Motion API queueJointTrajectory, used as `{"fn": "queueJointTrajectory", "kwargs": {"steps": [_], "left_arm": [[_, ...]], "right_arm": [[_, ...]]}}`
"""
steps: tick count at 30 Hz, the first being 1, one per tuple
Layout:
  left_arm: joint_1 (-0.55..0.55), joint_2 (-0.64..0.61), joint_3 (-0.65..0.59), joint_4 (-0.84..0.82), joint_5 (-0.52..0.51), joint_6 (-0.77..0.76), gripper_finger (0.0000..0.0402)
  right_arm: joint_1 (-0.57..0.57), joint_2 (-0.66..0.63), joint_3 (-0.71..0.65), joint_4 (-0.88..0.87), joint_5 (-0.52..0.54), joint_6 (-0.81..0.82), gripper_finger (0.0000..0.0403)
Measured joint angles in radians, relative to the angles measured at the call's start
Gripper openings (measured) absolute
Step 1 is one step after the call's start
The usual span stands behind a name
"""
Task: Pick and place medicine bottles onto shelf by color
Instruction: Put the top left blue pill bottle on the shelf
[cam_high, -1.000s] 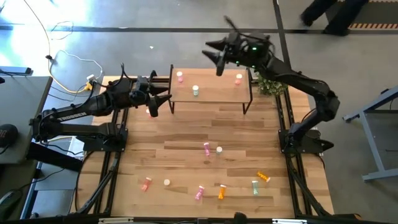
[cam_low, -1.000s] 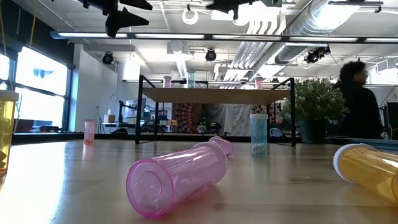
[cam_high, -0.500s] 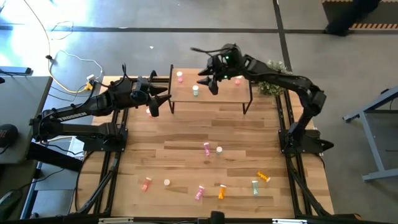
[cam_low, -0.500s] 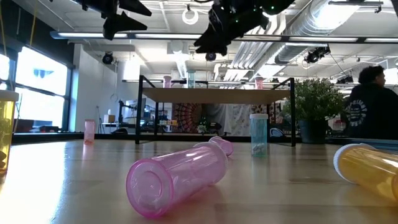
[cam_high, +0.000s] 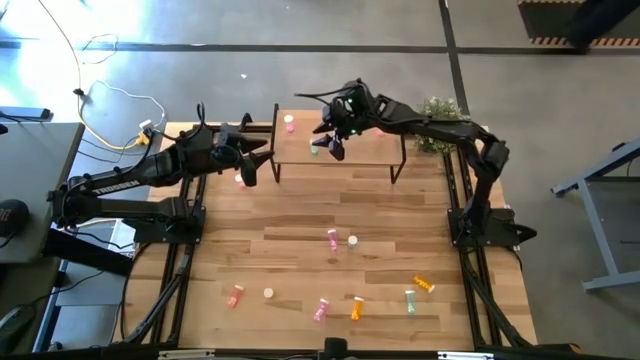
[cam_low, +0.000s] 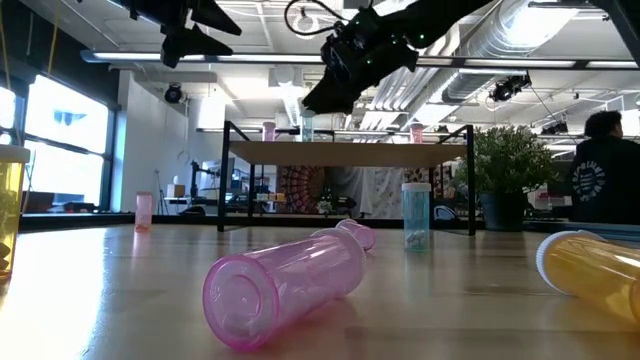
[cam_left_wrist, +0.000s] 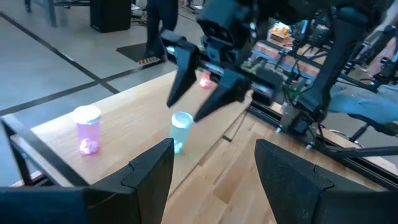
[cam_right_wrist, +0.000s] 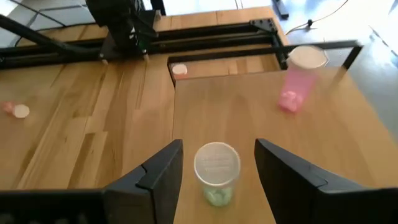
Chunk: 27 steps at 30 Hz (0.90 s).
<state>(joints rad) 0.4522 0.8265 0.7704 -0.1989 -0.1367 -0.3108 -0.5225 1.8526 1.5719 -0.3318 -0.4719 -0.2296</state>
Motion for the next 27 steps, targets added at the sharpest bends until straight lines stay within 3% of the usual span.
{"fn": "queueJointTrajectory", "kwargs": {"steps": [11,20,27], "left_arm": [[0.0,0.0,0.0,-0.01,-0.01,0.0,0.0215],[0.0,0.0,0.0,-0.015,-0.03,0.0,0.0215],[0.0,0.0,0.0,-0.015,-0.036,0.007,0.0215]], "right_arm": [[0.003,0.031,0.0,-0.001,0.031,-0.036,0.0187],[-0.001,0.033,0.0,0.0,0.063,-0.04,0.0125],[-0.008,0.032,0.0,0.015,0.14,-0.04,0.0117]]}}
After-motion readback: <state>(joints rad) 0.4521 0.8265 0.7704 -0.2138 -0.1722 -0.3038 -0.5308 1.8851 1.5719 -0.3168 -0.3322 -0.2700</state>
